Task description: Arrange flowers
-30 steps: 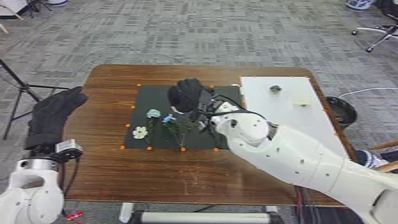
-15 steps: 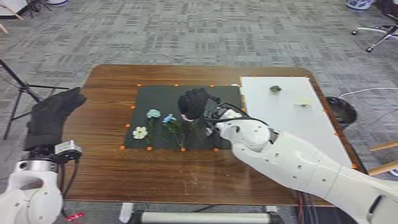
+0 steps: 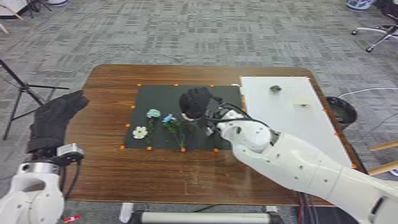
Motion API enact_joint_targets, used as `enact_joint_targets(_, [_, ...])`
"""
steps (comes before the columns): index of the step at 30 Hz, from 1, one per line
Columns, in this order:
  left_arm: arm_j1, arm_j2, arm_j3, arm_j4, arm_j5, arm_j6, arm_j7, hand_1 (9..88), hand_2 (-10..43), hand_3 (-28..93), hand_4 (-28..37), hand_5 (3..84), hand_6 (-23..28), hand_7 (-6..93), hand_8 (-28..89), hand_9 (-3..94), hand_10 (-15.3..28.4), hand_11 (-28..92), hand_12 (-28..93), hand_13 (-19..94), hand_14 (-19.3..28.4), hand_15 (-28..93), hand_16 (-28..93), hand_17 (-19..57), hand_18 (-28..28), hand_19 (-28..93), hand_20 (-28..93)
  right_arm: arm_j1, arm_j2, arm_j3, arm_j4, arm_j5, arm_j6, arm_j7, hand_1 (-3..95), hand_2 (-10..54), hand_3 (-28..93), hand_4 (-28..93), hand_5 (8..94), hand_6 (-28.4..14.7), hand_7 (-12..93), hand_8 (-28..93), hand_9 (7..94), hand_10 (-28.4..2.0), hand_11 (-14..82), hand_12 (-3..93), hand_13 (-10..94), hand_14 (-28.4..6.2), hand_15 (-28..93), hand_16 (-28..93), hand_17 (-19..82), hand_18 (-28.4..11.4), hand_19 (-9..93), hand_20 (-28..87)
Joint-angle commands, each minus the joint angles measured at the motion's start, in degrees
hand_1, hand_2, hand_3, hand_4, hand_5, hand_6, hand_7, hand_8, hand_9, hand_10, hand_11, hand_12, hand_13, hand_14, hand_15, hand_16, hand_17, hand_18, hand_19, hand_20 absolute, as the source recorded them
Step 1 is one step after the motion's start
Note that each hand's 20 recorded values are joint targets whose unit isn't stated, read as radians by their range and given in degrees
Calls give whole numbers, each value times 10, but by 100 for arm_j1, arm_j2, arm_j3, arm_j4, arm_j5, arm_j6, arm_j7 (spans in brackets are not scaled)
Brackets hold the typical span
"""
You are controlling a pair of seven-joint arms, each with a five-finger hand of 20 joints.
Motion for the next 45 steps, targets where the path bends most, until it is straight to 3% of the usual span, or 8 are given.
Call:
enact_joint_targets(1, [-184, 85, 153, -64, -8, 172, -111, 243, -16, 711, -269, 548, -19, 169, -95, 497, 139, 212, 123, 369, 175, 214, 20, 27, 145, 134, 182, -21, 129, -3, -335, 198, -393, 123, 618, -95, 549, -126, 770, 18, 253, 45, 856, -104, 55, 370, 888, -18, 573, 317, 574, -139, 932, 496])
enact_joint_targets(7, [-230, 117, 204, -57, -5, 253, -115, 244, -17, 711, -266, 548, -20, 170, -94, 497, 139, 211, 123, 368, 175, 213, 20, 26, 145, 134, 182, -66, 176, 270, -565, 252, -1181, 238, 560, -95, 533, -112, 693, 11, 217, 52, 770, -106, 128, 297, 871, -24, 577, 312, 561, -141, 931, 492])
enact_joint_targets(10, [-228, 117, 200, -62, 9, 246, -121, 244, -18, 712, -264, 549, -21, 170, -95, 496, 139, 210, 123, 368, 175, 213, 20, 26, 145, 134, 182, -47, 218, 279, -621, 318, -1238, 238, 460, -95, 620, -138, 640, 27, 186, -78, 708, -116, 176, 203, 862, -28, 579, 309, 553, -149, 931, 494])
enact_joint_targets(23, [-114, 96, 108, -77, 7, 197, -98, 250, -23, 710, -258, 556, -28, 173, -97, 496, 137, 211, 124, 368, 174, 212, 20, 26, 145, 132, 182, 179, 663, 840, -1574, 1039, -2087, 598, 370, -95, 647, -176, 591, 43, 156, -100, 658, -139, 139, 188, 860, -35, 576, 303, 547, -162, 932, 492])
enact_joint_targets(29, [-21, 59, 21, -107, 16, 132, -81, 251, -23, 709, -258, 559, -29, 173, -97, 496, 138, 210, 123, 368, 174, 212, 21, 26, 145, 132, 182, 183, 799, 1024, -1719, 1077, -1913, 557, 366, -95, 639, -180, 584, 44, 146, -95, 645, -143, 125, 188, 858, -35, 575, 302, 546, -163, 932, 491])
enact_joint_targets(33, [-31, 57, 23, -99, 23, 104, -83, 252, -23, 708, -257, 559, -29, 173, -97, 495, 137, 210, 123, 368, 174, 212, 21, 26, 145, 132, 182, 222, 945, 1212, -1487, 669, -1177, 611, 365, -95, 639, -182, 580, 34, 148, -92, 634, -143, 125, 193, 846, -41, 574, 303, 533, -166, 927, 489])
enact_joint_targets(36, [7, 45, -18, -102, 20, 72, -96, 252, -23, 708, -257, 559, -29, 173, -97, 495, 137, 210, 123, 368, 174, 212, 21, 26, 145, 132, 182, 240, 1174, 1397, -1311, 279, -1089, 894, 364, -95, 647, -180, 564, 14, 149, -85, 627, -143, 133, 202, 832, -46, 573, 302, 520, -165, 920, 487])
enact_joint_targets(45, [100, 39, -123, -118, 25, 87, -113, 253, -22, 706, -256, 559, -30, 173, -97, 496, 137, 210, 123, 368, 175, 212, 21, 26, 145, 132, 182, -924, 1695, 3279, -1125, -41, -3324, 1624, 315, -95, 646, -177, 396, -35, 79, -41, 442, -176, 58, 216, 723, -97, 610, 277, 442, -198, 869, 512])
